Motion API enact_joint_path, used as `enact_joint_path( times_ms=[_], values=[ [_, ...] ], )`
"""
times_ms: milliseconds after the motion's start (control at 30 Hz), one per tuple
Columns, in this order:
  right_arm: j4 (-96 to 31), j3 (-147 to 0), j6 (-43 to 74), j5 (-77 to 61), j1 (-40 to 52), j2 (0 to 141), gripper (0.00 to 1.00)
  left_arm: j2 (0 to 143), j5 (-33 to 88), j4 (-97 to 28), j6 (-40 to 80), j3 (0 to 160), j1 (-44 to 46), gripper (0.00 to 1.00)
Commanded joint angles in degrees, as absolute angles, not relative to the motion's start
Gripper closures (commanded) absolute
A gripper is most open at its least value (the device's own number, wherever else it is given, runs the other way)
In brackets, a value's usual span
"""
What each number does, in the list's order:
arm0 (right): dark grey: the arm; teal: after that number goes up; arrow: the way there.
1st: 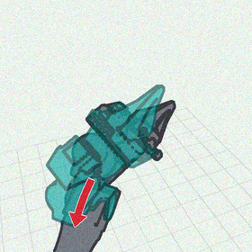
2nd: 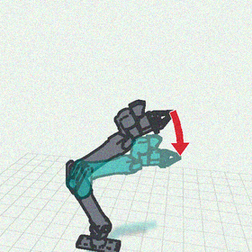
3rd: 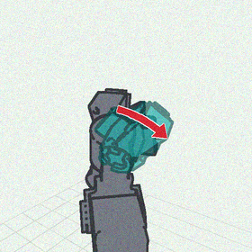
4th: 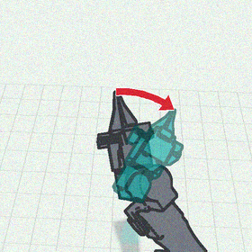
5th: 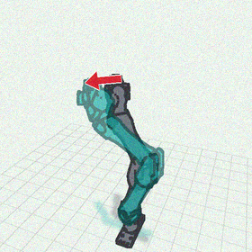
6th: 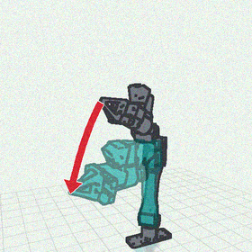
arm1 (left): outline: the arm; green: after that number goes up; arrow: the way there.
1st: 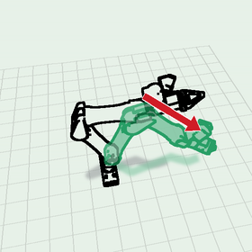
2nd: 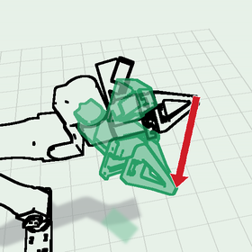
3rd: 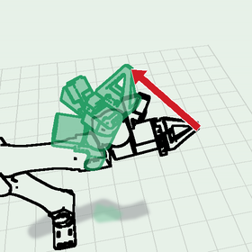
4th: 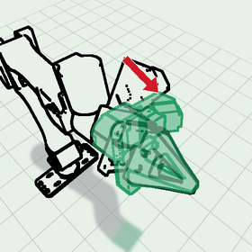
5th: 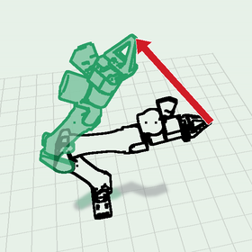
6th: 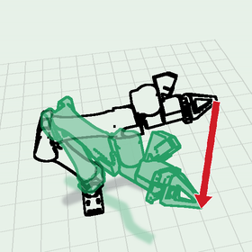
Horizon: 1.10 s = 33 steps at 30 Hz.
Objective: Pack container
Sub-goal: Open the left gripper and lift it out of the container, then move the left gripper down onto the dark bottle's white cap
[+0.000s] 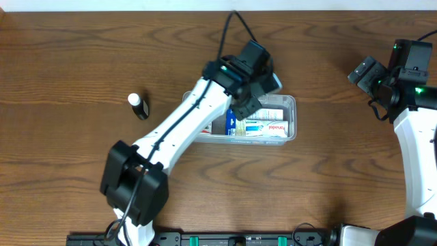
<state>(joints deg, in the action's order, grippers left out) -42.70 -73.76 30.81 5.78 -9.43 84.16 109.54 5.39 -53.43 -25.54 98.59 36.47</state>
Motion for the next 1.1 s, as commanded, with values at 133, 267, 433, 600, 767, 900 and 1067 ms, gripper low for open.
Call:
enact_joint_path(
  times_ms=[133,267,433,600,767,900,1067],
  values=[
    [-42.89,-73.97,31.22,5.76,-9.69,84.23,0.01,97.08,0.80,-53.87,-5.82,100.31,23.79,0.21],
    [-42.92,-73.97,31.22,5.78,-9.69,84.23,0.01,95.77,0.80,-56.73,-4.16,100.31,15.38,0.17],
    [-42.92,-73.97,31.22,5.78,-9.69,84.23,0.01,98.26,0.82,-62.54,-0.32,99.44,6.20,0.17],
    [-42.92,-73.97,31.22,5.78,-9.69,84.23,0.01,100.95,1.04,-65.45,1.43,98.63,-0.03,0.17],
    [-42.89,-73.97,31.22,5.78,-9.69,84.23,0.01,103.74,1.04,-68.14,2.90,98.52,-3.33,0.17],
    [-42.89,-73.97,31.22,5.78,-9.69,84.23,0.01,106.26,2.74,-68.95,4.32,98.37,-4.21,0.17],
    [-42.92,-73.97,31.22,5.78,-9.69,84.23,0.01,110.19,6.85,-68.77,4.43,98.37,-4.23,0.17]
  ],
)
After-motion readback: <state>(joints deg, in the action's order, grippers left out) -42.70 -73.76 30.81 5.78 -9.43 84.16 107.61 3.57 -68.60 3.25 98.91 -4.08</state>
